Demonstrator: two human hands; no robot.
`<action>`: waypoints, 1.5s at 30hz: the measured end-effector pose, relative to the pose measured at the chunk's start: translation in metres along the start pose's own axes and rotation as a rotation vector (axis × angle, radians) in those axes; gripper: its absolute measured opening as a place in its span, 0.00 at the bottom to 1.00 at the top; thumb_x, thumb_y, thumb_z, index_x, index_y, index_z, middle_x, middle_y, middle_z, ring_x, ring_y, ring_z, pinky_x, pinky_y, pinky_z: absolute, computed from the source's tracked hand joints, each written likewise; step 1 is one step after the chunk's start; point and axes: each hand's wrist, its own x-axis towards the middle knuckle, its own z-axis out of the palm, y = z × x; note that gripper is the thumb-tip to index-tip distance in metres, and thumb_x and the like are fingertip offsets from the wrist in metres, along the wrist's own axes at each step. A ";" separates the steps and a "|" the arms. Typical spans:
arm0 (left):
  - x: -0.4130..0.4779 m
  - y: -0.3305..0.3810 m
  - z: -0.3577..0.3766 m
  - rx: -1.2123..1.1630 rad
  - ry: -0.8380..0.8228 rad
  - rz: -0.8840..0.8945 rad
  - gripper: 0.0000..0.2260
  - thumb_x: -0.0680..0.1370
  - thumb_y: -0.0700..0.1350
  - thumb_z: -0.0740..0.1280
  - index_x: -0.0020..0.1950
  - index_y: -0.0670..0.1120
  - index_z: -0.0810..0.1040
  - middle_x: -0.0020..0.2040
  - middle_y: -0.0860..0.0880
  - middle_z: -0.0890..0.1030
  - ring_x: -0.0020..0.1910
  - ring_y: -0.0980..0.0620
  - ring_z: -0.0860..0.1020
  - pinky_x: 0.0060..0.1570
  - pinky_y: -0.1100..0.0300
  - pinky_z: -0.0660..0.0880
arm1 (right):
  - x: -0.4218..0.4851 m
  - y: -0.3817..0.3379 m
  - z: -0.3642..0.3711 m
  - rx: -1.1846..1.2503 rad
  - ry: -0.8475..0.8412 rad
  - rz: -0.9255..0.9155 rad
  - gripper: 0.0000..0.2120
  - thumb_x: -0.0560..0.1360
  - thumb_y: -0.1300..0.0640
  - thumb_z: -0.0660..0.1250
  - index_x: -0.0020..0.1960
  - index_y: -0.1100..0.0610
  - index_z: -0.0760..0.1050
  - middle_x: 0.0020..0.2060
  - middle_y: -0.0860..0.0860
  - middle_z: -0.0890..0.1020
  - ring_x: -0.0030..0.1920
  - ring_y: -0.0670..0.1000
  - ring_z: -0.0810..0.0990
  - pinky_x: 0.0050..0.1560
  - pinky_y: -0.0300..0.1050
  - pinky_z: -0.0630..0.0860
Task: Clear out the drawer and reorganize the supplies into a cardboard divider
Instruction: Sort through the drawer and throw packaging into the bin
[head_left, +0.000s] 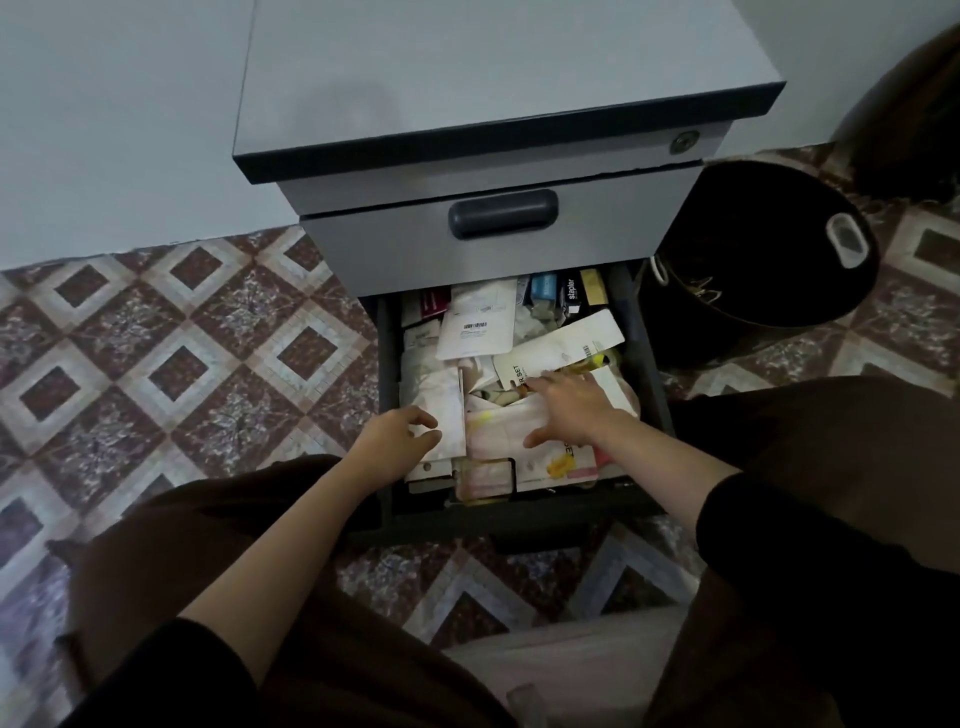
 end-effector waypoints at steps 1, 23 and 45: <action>0.001 0.000 0.000 -0.002 -0.005 0.002 0.12 0.79 0.49 0.63 0.60 0.47 0.76 0.59 0.44 0.77 0.49 0.52 0.74 0.46 0.62 0.68 | 0.001 0.000 0.000 0.001 0.006 0.000 0.42 0.68 0.38 0.71 0.74 0.52 0.57 0.70 0.55 0.67 0.71 0.56 0.64 0.71 0.55 0.58; 0.025 0.005 0.020 0.048 0.010 0.000 0.30 0.79 0.45 0.61 0.77 0.44 0.51 0.76 0.42 0.56 0.73 0.42 0.59 0.67 0.55 0.61 | -0.030 0.002 -0.055 0.230 -0.027 0.089 0.21 0.68 0.47 0.74 0.34 0.57 0.64 0.32 0.49 0.70 0.31 0.48 0.68 0.29 0.41 0.63; 0.057 -0.005 0.053 -0.007 0.222 0.015 0.32 0.79 0.44 0.63 0.77 0.48 0.48 0.76 0.39 0.44 0.74 0.39 0.52 0.71 0.51 0.56 | -0.019 0.043 -0.043 0.808 0.038 0.260 0.17 0.69 0.55 0.74 0.54 0.64 0.78 0.45 0.57 0.82 0.41 0.52 0.79 0.33 0.40 0.71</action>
